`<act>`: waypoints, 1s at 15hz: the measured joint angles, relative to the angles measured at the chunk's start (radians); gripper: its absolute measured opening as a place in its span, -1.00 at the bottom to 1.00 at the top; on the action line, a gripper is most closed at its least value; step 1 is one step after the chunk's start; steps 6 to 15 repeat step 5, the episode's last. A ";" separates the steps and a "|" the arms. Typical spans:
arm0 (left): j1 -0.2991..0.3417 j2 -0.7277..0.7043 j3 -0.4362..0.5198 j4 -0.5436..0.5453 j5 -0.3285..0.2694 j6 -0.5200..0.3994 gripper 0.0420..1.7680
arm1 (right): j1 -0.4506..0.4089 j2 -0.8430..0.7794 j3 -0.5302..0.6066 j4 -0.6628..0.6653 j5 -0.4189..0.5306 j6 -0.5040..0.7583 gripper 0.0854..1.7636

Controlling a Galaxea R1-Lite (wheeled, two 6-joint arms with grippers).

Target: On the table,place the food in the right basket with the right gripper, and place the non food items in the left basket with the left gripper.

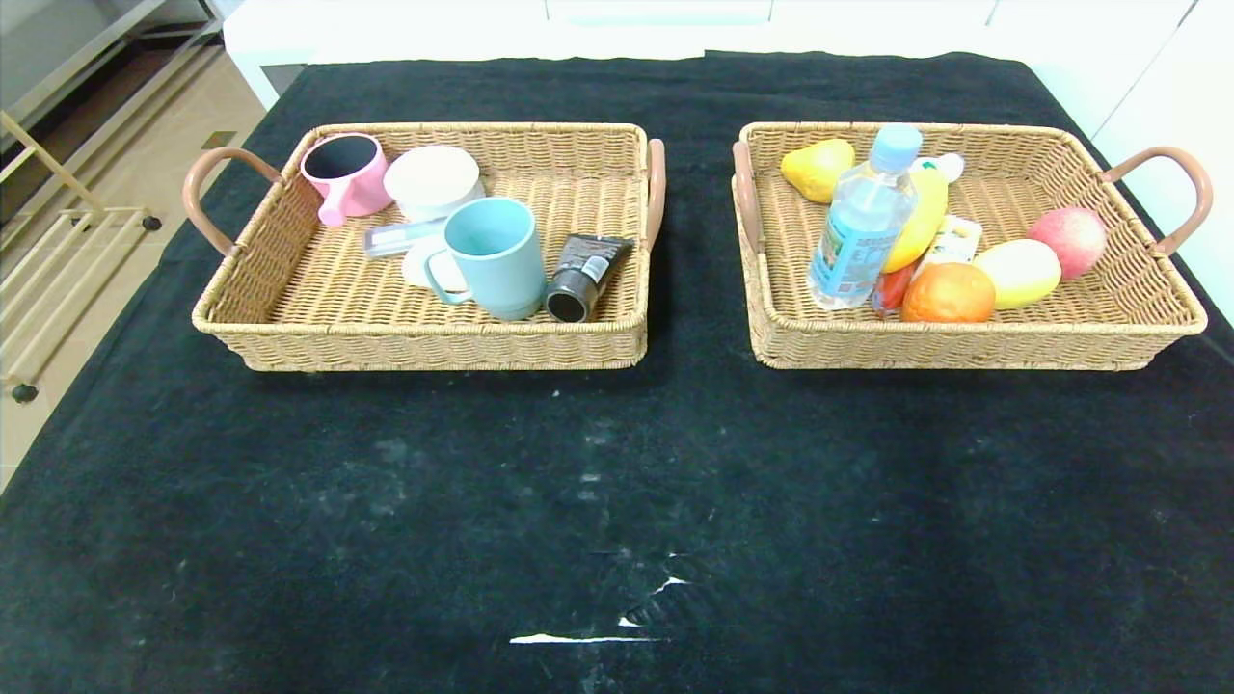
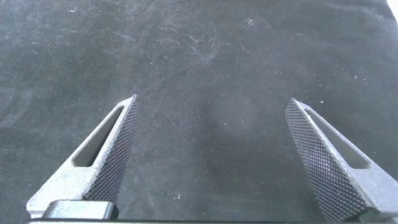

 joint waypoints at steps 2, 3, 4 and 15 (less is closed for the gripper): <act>0.000 0.000 0.003 0.001 -0.001 0.012 0.94 | 0.000 0.000 0.000 0.000 0.000 0.000 0.93; 0.000 0.000 0.003 0.001 -0.001 0.013 0.94 | 0.000 0.000 0.000 0.000 0.000 0.000 0.93; 0.000 0.000 0.003 0.001 -0.001 0.014 0.94 | 0.000 0.000 0.000 0.000 0.000 0.000 0.93; 0.000 0.000 0.003 0.002 -0.003 0.017 0.94 | 0.000 0.000 0.000 0.000 0.000 0.000 0.94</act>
